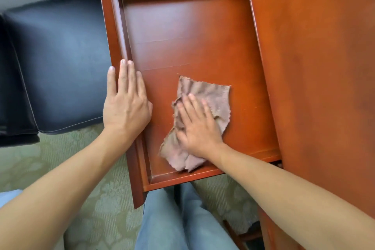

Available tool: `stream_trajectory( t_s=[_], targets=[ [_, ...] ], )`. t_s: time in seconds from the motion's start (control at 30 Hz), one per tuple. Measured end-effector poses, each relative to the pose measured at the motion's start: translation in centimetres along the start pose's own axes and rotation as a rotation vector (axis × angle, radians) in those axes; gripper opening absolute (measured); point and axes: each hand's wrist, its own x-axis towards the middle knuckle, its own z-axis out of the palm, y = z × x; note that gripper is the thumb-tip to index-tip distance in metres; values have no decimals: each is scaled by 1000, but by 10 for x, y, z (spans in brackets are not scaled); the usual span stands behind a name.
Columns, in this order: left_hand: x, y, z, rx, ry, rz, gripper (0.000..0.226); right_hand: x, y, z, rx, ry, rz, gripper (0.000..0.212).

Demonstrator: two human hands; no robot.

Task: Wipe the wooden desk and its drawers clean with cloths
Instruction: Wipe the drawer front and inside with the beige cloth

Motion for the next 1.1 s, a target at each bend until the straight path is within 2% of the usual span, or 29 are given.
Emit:
stream_trajectory(
  t_s=[0.07, 0.13, 0.2, 0.3, 0.33, 0.4, 0.57, 0.77, 0.87, 0.93, 0.97, 1.1],
  targets=[
    [-2, 8, 0, 17, 7, 150, 65, 0, 35, -3, 41, 32, 338, 77],
    [-15, 28, -2, 25, -76, 333, 63, -5, 48, -3, 97, 80, 642, 77],
    [-20, 51, 1, -76, -104, 361, 64, -11, 30, 1, 137, 88, 800, 78],
    [7, 79, 3, -391, -39, 38, 66, -12, -28, 3, 210, 50, 813, 80],
    [18, 84, 3, -461, -29, -75, 66, -10, -46, 5, 223, 36, 802, 79],
    [34, 90, 9, -497, -10, -195, 63, -5, -70, 8, 239, 17, 773, 80],
    [29, 86, 31, -493, 45, -169, 62, -6, -53, 8, 201, -26, 684, 93],
    [25, 86, 34, -509, 38, -177, 61, -25, 51, 12, 264, 14, 1150, 86],
    [20, 75, 37, -488, 11, -191, 61, -19, 39, 10, 318, 14, 1237, 85],
    [13, 65, 42, -478, 7, -206, 61, -12, 7, 9, 350, 33, 1201, 85],
    [11, 62, 44, -475, 7, -210, 62, -9, -10, 9, 337, 59, 1123, 84],
    [10, 60, 50, -471, 24, -202, 64, 2, -61, 11, 201, 88, 613, 88]
  ],
)
